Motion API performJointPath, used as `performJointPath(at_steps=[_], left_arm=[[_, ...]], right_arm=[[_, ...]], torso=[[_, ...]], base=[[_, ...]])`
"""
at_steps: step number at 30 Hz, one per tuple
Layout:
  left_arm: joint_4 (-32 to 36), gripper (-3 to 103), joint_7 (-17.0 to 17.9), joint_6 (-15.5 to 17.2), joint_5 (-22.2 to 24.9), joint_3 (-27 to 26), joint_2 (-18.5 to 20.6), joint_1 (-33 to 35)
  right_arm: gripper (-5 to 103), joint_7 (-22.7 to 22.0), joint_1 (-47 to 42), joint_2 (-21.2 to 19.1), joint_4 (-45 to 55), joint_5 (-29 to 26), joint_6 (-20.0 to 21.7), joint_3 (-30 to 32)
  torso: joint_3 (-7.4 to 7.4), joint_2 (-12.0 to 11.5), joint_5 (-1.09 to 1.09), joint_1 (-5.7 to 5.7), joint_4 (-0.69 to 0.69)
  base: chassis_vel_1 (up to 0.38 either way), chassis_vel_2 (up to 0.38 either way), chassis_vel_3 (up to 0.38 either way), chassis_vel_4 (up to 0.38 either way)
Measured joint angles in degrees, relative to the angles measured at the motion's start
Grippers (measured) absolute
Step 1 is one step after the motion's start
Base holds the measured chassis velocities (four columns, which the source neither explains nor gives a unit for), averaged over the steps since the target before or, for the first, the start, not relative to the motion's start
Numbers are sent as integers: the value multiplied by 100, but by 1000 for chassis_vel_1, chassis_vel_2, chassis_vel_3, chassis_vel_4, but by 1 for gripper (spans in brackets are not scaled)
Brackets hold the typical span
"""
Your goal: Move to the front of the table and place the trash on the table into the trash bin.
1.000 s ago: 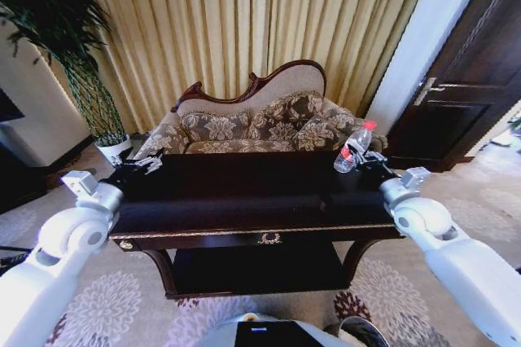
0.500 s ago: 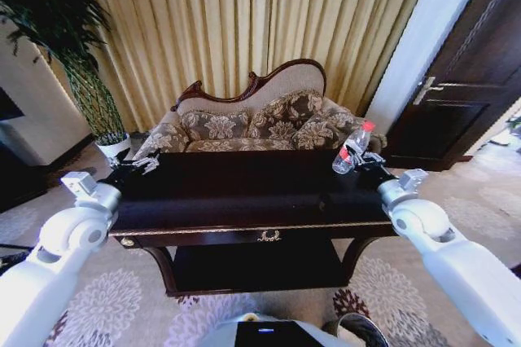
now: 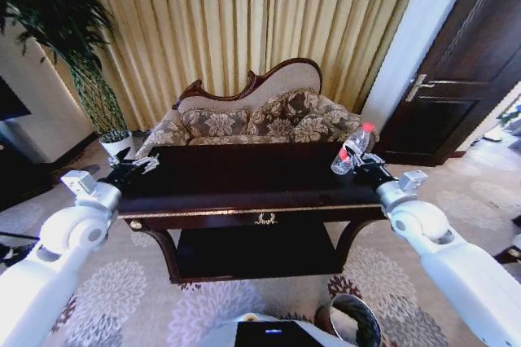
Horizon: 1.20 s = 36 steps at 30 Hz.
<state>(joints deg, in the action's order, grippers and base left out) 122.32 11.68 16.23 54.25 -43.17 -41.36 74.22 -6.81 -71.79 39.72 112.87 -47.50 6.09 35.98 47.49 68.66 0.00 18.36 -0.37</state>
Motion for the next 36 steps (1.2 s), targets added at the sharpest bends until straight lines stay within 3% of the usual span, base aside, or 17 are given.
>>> performJointPath(at_steps=[22,32,36], left_arm=[[-30,100,23,12,-21,282,-38,-177],[-7,100,34,15,-165,357,-200,-152],[15,100,34,12,-183,291,-224,-95]], right_arm=[[25,0,23,165,-215,82,-90,-73],[25,0,-6,822,-834,600,-102,-219],[25,0,-81,1177,-1479,1047,-142,-239]], torso=[[-1,0,-2,0,1],[-2,2,0,-3,1],[3,-5,0,7,-1]], base=[[183,-192,-188,190],[121,-115,-106,112],[0,0,0,0]])
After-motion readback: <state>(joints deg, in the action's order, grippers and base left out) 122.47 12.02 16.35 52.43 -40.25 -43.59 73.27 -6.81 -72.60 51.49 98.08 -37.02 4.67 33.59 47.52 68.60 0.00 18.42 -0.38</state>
